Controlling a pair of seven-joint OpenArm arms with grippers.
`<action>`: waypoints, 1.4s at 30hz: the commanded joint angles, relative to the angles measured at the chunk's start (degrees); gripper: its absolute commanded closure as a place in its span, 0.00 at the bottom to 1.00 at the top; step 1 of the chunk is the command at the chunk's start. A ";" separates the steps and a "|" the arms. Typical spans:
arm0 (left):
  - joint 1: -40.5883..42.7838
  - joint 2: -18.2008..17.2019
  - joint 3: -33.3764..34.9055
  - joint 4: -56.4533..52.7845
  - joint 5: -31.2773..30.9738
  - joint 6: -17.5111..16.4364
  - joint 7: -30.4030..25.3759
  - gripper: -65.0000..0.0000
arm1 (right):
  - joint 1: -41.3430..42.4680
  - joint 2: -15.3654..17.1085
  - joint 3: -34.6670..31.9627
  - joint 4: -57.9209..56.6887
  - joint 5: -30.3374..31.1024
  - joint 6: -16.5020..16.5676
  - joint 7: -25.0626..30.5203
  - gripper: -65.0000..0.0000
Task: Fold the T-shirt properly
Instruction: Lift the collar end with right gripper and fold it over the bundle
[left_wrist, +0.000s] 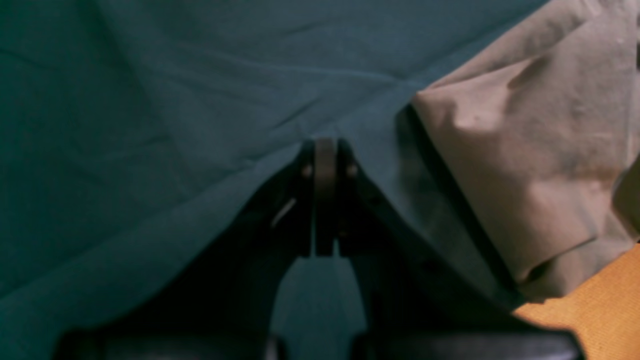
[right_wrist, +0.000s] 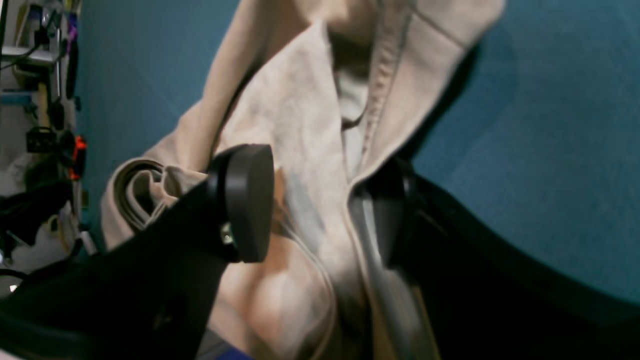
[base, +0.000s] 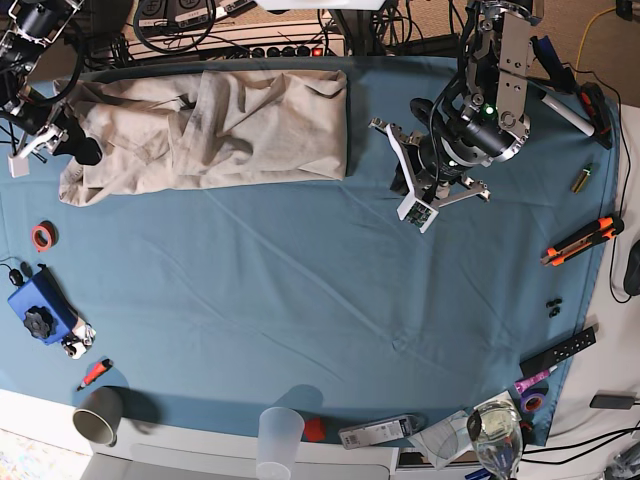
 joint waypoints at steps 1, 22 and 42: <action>-0.59 -0.11 -0.11 0.98 -0.61 -0.22 -1.11 1.00 | -0.17 0.11 -0.24 0.04 -4.66 -0.40 -1.52 0.51; -0.59 -0.11 -0.13 0.98 -0.61 -0.17 -0.79 1.00 | 8.90 1.95 -0.11 0.20 -11.58 -0.40 0.52 1.00; 1.36 -0.13 -2.29 1.18 -0.59 3.98 0.98 1.00 | 21.09 6.64 -0.11 0.22 2.47 -0.40 -1.52 1.00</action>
